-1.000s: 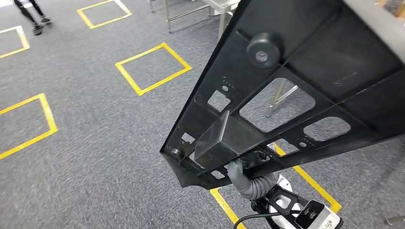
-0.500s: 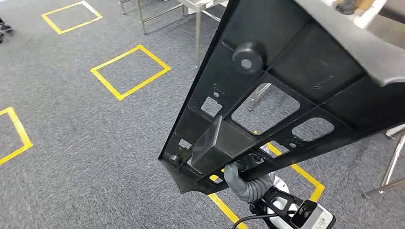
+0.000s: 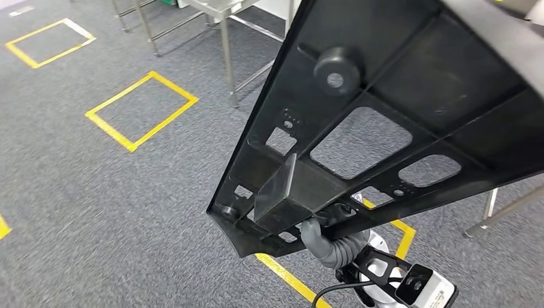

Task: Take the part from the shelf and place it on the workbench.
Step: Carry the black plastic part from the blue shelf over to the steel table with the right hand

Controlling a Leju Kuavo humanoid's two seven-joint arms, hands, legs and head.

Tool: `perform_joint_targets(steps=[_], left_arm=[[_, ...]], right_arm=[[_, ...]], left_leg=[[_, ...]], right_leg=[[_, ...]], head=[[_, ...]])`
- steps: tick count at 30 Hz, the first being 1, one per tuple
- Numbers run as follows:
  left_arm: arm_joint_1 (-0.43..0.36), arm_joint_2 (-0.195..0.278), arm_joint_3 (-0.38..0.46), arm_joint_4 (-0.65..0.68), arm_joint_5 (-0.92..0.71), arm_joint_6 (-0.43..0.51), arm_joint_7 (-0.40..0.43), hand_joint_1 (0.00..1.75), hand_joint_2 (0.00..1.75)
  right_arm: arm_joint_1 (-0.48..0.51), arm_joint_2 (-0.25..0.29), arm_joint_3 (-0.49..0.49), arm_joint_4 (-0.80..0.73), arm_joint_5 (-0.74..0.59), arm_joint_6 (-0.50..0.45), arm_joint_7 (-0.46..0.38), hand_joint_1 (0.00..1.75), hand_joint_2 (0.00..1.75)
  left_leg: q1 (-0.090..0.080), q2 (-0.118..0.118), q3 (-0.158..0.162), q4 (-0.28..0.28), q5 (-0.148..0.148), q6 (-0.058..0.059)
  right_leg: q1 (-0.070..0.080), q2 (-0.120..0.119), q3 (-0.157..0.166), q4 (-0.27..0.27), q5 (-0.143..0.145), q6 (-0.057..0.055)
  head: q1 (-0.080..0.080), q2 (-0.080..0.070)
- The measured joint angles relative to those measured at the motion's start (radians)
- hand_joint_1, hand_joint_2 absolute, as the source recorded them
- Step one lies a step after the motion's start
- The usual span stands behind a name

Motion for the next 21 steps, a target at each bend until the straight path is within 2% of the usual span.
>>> perform_joint_targets(steps=[1,2,3,5,7,9,11,12,13,14,16,17,18,20,21], left_arm=[[0.000,-0.001,0.000,0.000,0.000,-0.001,0.000,0.00,0.00],[0.000,-0.002,0.000,0.000,0.000,-0.001,0.000,0.00,0.00],[-0.001,-0.002,0.000,0.000,0.000,-0.002,0.000,0.00,0.00],[-0.002,-0.004,0.000,0.000,0.000,-0.002,0.000,0.00,0.00],[-0.005,-0.007,0.000,0.000,-0.001,-0.003,0.000,0.00,0.00],[-0.004,-0.008,0.000,0.000,-0.001,-0.001,0.001,0.00,0.00],[-0.002,-0.012,0.000,0.000,0.002,0.009,0.005,0.00,0.00],[-0.002,-0.016,0.001,0.000,0.004,0.016,0.006,0.00,0.00],[-0.003,-0.021,0.002,0.000,0.006,0.024,0.008,0.00,0.00],[-0.004,-0.027,0.002,0.000,0.007,0.029,0.009,0.00,0.00],[-0.004,-0.037,0.003,0.000,0.004,0.037,0.009,0.00,0.00],[-0.004,-0.041,0.003,0.000,0.000,0.039,0.008,0.00,0.00],[-0.004,-0.044,0.002,0.000,-0.005,0.041,0.008,0.00,0.00],[-0.004,-0.049,0.002,0.000,-0.013,0.044,0.007,0.00,0.00],[-0.004,-0.051,0.002,0.000,-0.016,0.044,0.007,0.00,0.00]], right_arm=[[-0.005,0.001,0.000,0.000,-0.001,0.002,0.000,1.75,1.75],[-0.009,0.002,0.000,0.000,-0.002,0.003,0.000,1.75,1.75],[-0.012,0.003,0.000,0.000,-0.003,0.003,0.000,1.75,1.75],[-0.014,0.003,0.001,0.000,-0.004,0.002,0.000,1.75,1.75],[-0.019,0.003,0.002,0.001,-0.006,0.001,0.000,1.75,1.75],[-0.030,0.002,0.005,0.006,-0.005,-0.003,0.000,1.75,1.75],[-0.038,-0.004,0.015,0.017,0.004,-0.021,0.000,1.75,1.75],[-0.040,-0.012,0.025,0.023,0.008,-0.035,0.000,1.75,1.75],[-0.040,-0.021,0.036,0.029,0.010,-0.050,0.000,1.75,1.75],[-0.042,-0.032,0.048,0.034,0.006,-0.066,0.000,1.75,1.75],[-0.049,-0.060,0.064,0.040,-0.016,-0.095,0.000,1.75,1.75],[-0.052,-0.076,0.068,0.041,-0.033,-0.106,0.000,1.75,1.75],[-0.052,-0.094,0.069,0.041,-0.047,-0.113,0.000,1.75,1.75],[-0.034,-0.127,0.070,0.035,-0.064,-0.118,0.000,1.75,1.75],[-0.022,-0.140,0.069,0.031,-0.065,-0.121,0.000,1.75,1.75]], left_leg=[[0.002,-0.018,0.027,-0.061,0.023,0.002],[0.003,-0.033,0.044,-0.100,0.033,0.005],[0.003,-0.040,0.050,-0.114,0.032,0.010],[0.000,-0.027,0.051,-0.119,0.034,0.024],[0.001,-0.009,0.054,-0.127,0.039,0.039],[0.000,0.012,0.055,-0.131,0.041,0.048],[-0.003,0.034,0.054,-0.131,0.039,0.051],[-0.004,0.044,0.055,-0.131,0.038,0.052],[-0.004,0.053,0.055,-0.130,0.037,0.051],[-0.005,0.061,0.057,-0.130,0.036,0.050],[-0.009,0.075,0.062,-0.129,0.031,0.045],[-0.011,0.081,0.064,-0.128,0.028,0.041],[-0.013,0.088,0.066,-0.127,0.026,0.036],[-0.014,0.101,0.070,-0.128,0.022,0.026],[-0.013,0.097,0.071,-0.124,0.016,0.021]], right_leg=[[0.001,0.011,-0.002,0.005,-0.002,0.004],[0.001,0.020,-0.006,0.009,-0.003,0.010],[0.001,0.028,-0.010,0.011,-0.003,0.016],[-0.002,0.040,-0.016,0.009,0.000,0.029],[-0.002,0.009,-0.029,0.037,-0.019,0.038],[-0.002,-0.038,-0.079,0.141,-0.075,0.045],[-0.005,-0.052,-0.142,0.267,-0.123,0.050],[-0.006,-0.054,-0.157,0.294,-0.124,0.051],[-0.007,-0.056,-0.151,0.279,-0.106,0.051],[-0.007,-0.063,-0.124,0.226,-0.074,0.050],[-0.001,-0.098,-0.051,0.084,-0.016,0.041],[0.004,-0.113,-0.027,0.035,-0.002,0.035],[0.009,-0.121,-0.017,0.012,0.001,0.030],[0.011,-0.107,-0.017,0.005,0.001,0.020],[0.008,-0.098,-0.015,0.002,0.003,0.015]], head=[[0.000,0.000],[0.000,0.000],[0.000,0.000],[0.000,0.000],[0.000,0.000],[0.000,0.000],[0.000,0.000],[0.000,0.000],[0.000,0.000],[0.000,0.000],[0.000,0.000],[0.000,0.000],[0.000,0.000],[0.000,0.000],[0.000,0.000]])
